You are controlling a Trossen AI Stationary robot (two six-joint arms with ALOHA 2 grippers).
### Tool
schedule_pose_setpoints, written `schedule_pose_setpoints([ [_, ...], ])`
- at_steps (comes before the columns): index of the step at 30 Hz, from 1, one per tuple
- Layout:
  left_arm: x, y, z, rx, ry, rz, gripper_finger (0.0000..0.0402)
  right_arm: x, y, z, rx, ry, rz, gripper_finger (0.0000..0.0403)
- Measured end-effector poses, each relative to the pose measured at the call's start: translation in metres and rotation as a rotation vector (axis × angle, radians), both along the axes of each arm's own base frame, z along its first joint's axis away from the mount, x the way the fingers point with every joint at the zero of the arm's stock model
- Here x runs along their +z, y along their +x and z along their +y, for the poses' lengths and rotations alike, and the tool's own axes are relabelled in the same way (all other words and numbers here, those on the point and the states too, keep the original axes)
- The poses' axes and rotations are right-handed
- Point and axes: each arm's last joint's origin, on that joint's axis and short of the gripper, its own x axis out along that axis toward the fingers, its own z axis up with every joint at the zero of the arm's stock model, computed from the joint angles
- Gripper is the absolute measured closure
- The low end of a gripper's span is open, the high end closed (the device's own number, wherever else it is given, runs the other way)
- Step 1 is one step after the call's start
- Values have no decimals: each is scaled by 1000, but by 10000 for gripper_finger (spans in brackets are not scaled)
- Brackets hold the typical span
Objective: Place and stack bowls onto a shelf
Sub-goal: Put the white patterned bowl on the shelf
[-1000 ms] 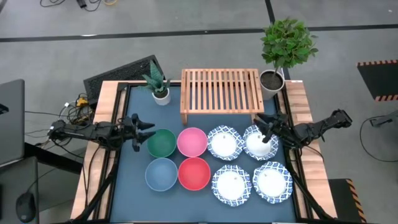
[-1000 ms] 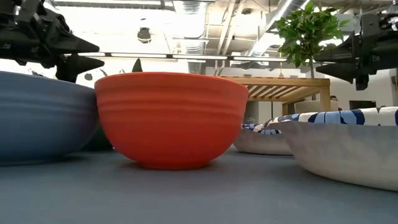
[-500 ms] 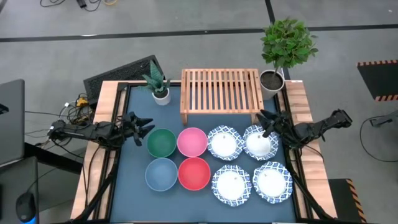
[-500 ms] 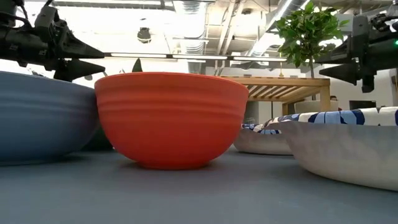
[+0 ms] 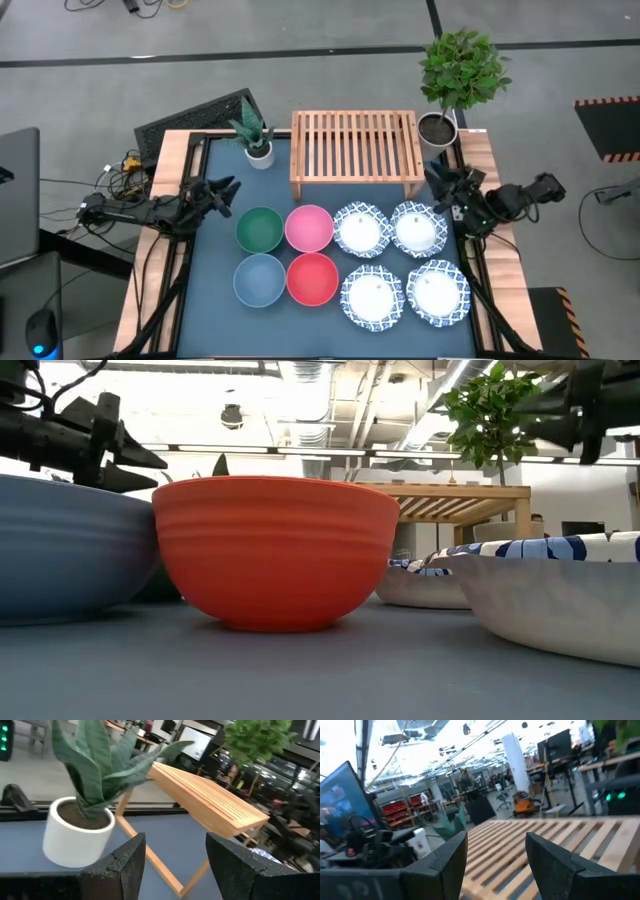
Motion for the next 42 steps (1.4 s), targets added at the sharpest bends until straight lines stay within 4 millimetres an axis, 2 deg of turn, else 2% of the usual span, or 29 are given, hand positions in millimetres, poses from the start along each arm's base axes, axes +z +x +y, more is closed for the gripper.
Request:
schedule_pose_setpoints([
  [9, 1, 0, 0, -6, -26, -35, 209, 44, 6, 4, -138, -114, 214, 177],
  [15, 3, 0, -1, -25, -4, -36, 209, 56, 26, 15, -192, -165, 361, 177],
  [23, 17, 3, -8, -331, 64, -156, 209, 63, 53, 40, -172, -189, 431, 177],
  [27, 26, 2, -9, -394, 79, -254, 209, 70, 62, 54, -138, -211, 451, 177],
  [30, 35, -1, -10, -418, 92, -355, 209, 88, 68, 65, -11, -205, 385, 177],
  [37, 59, -10, -12, -550, 162, -490, 209, 135, 66, 87, 520, -307, 204, 177],
  [42, 82, -18, -14, -633, 208, -484, 209, 144, 57, 82, 628, -169, 233, 177],
])
